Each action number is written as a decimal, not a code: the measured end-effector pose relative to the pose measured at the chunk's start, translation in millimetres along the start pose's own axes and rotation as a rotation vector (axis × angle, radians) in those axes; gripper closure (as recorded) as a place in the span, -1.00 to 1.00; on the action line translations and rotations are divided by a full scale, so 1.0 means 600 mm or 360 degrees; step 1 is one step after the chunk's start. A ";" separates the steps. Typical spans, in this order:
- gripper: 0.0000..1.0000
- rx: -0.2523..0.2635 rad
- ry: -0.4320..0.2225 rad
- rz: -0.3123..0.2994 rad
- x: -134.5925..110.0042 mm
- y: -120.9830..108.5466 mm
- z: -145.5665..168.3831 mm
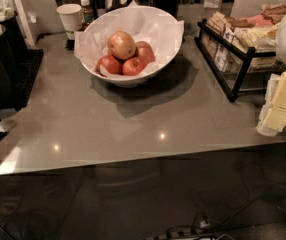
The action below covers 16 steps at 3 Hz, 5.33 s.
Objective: Pick apple from white bowl
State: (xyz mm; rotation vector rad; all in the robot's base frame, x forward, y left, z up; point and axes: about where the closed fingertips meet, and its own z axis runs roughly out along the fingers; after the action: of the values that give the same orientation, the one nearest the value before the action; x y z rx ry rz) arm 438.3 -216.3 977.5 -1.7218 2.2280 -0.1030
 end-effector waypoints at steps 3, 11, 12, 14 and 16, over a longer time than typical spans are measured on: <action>-1.00 0.0118 -0.0480 -0.0053 -0.109 -0.105 0.052; -0.67 -0.0093 -0.1394 -0.0401 -0.506 -0.265 0.138; -0.82 -0.0187 -0.1401 -0.0403 -0.520 -0.276 0.198; -0.88 -0.0318 -0.1391 -0.0369 -0.520 -0.287 0.289; -0.48 -0.0379 -0.1398 -0.0347 -0.518 -0.287 0.333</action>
Offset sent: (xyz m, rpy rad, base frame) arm 0.0629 0.0470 -0.0193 0.1850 -0.1363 0.0646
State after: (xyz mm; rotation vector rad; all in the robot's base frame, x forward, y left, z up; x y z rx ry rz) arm 725.6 60.9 896.4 -1.6537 1.4386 0.7478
